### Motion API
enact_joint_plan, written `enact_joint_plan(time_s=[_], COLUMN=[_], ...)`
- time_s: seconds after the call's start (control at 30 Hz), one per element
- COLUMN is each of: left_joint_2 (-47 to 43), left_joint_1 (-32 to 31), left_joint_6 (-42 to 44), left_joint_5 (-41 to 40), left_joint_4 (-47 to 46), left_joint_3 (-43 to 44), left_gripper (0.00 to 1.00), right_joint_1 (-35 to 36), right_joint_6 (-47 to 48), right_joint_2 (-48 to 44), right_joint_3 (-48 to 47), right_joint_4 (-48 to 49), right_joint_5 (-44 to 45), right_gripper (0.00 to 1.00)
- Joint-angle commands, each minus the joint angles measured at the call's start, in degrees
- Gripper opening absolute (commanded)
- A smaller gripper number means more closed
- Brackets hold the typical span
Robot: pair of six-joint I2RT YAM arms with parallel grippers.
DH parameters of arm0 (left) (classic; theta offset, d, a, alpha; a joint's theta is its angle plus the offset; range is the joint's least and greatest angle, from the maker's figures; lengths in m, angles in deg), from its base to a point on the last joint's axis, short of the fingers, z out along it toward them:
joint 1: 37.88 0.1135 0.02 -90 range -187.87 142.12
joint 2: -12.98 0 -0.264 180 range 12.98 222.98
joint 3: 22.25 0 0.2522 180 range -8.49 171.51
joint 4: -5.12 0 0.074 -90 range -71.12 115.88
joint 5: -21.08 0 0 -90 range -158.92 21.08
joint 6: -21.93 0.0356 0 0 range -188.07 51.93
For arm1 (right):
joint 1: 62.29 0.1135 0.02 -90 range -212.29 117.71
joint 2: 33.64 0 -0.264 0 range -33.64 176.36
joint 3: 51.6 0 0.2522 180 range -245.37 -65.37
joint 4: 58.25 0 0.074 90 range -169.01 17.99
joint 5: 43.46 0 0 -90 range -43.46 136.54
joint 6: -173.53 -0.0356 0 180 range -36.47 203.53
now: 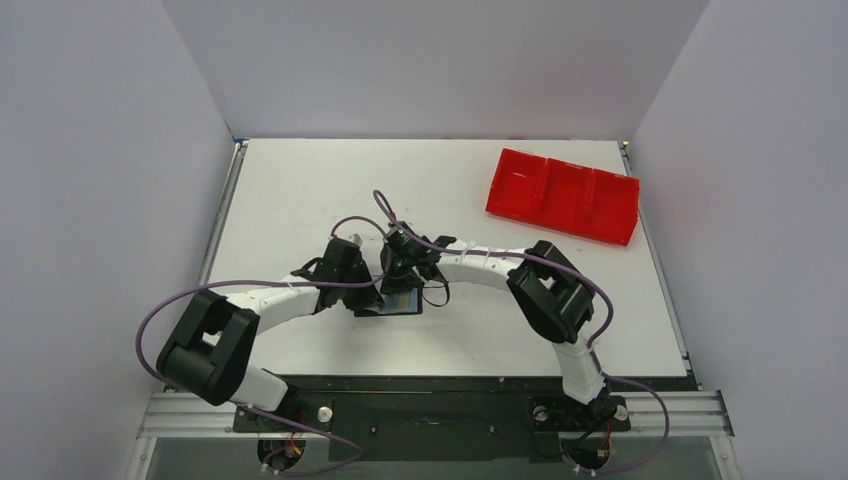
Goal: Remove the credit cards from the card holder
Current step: Remove the credit card from the card holder.
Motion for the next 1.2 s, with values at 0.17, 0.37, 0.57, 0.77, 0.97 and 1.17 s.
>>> enact_joint_plan(time_s=[0.17,0.37,0.57,0.77,0.97,1.17], left_joint_2=[2.9,3.0,1.4,-0.2,-1.6,-4.4], left_joint_1=[0.4,0.4,0.4,0.4,0.5,0.8], left_joint_6=[-0.7,-1.2,-1.5,-1.0,-0.8,-0.1], left_joint_5=[-1.5,-2.9,-3.0,-2.8,-2.7,-3.2], left_joint_4=[-0.3,0.9,0.8,2.0,2.8,5.3], left_joint_3=[1.5,1.6,1.4,1.9,2.2,2.7], left_gripper=[0.04,0.03,0.03,0.03,0.03,0.03], right_joint_1=[-1.8,-2.4,-2.5,-2.7,-2.7,-2.0], right_joint_6=[2.5,2.4,1.7,1.5,1.4,1.3], right_joint_2=[-8.0,-10.5,-8.5,-6.1,-4.1,-3.4], right_joint_3=[2.6,6.0,6.0,4.0,1.7,0.0], right_joint_4=[-0.6,-0.8,-0.3,0.3,0.2,0.0], right_joint_5=[2.7,4.0,3.6,2.5,1.7,1.4], right_gripper=[0.22,0.28,0.32,0.35,0.38,0.38])
